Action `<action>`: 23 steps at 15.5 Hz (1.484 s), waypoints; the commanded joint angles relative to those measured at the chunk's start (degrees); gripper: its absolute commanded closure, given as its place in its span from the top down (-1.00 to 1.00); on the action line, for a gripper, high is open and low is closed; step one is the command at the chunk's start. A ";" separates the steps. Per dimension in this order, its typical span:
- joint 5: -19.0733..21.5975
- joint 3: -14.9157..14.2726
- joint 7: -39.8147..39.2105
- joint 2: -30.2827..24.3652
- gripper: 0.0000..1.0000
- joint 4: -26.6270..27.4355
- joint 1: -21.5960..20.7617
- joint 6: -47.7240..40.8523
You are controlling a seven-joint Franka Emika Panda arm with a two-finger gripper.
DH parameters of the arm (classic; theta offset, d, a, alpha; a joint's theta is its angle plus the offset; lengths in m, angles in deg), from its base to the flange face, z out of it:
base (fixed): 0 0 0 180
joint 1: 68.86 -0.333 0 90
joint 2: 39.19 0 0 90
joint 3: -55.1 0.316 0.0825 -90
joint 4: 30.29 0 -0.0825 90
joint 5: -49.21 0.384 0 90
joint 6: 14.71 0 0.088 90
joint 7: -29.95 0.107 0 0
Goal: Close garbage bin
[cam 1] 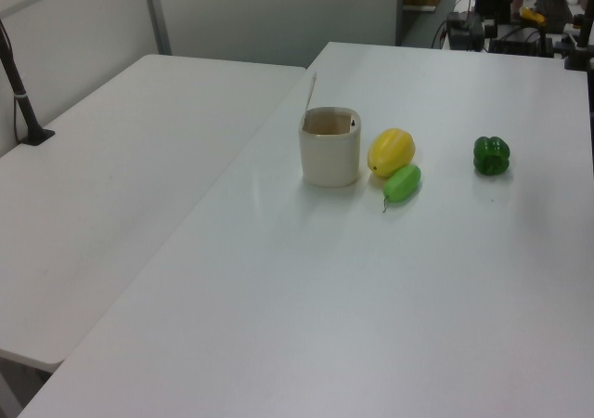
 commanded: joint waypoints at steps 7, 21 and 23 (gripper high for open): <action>-1.24 -0.13 0.55 -0.85 1.00 -0.12 -0.35 -3.32; -0.28 -0.05 1.43 1.78 1.00 -1.95 -0.52 -1.66; -0.27 -0.13 1.08 3.88 1.00 -4.32 -0.52 -1.56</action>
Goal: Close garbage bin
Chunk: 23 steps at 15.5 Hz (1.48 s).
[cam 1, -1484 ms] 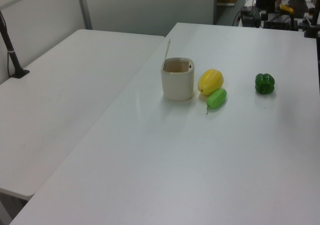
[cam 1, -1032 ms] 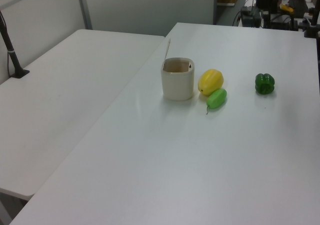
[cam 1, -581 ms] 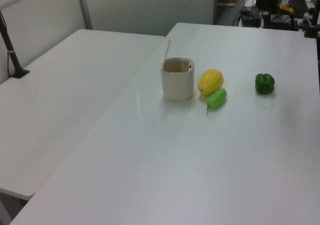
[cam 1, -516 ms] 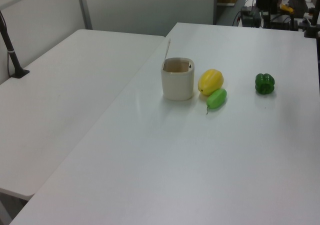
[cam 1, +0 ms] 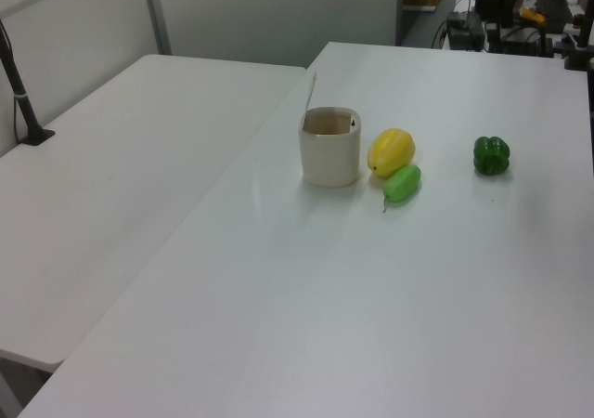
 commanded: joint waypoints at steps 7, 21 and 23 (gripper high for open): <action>3.42 -0.17 0.86 4.87 0.44 -5.87 -0.66 0.46; 8.42 -0.25 -0.19 10.13 -1.00 -6.21 -0.22 19.96; 13.68 -0.43 -0.45 11.02 -1.00 -6.22 0.57 22.42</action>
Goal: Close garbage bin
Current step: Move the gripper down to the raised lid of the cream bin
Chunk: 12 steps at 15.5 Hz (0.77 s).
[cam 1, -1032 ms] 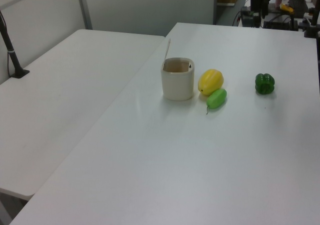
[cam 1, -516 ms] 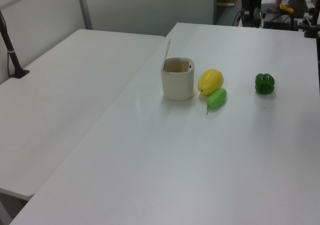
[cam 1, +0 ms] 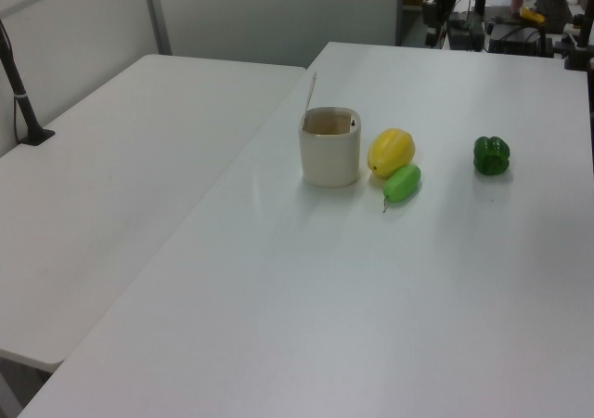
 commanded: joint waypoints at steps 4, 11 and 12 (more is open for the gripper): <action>11.80 -0.02 -0.45 3.16 -1.00 -0.76 0.67 12.05; 12.87 1.04 0.61 10.62 -1.00 -3.04 -5.83 38.86; 12.61 1.04 0.52 11.76 -1.00 -3.13 -6.79 41.85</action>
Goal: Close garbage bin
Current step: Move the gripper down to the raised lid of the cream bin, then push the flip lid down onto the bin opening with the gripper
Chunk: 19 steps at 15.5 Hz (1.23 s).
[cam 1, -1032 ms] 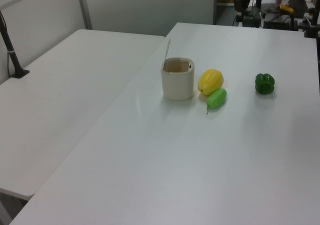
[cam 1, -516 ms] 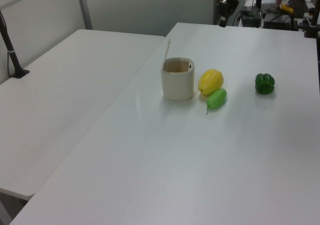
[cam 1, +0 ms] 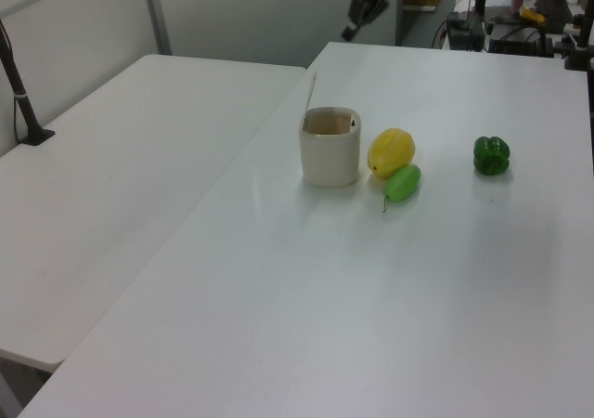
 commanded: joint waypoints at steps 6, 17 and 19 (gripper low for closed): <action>-0.20 -0.49 -0.56 8.92 -1.00 -3.12 -4.64 17.07; -4.77 -0.40 -2.48 11.04 -1.00 -2.42 -4.73 16.37; -4.51 -0.40 -2.49 10.86 -1.00 -1.98 -4.38 13.83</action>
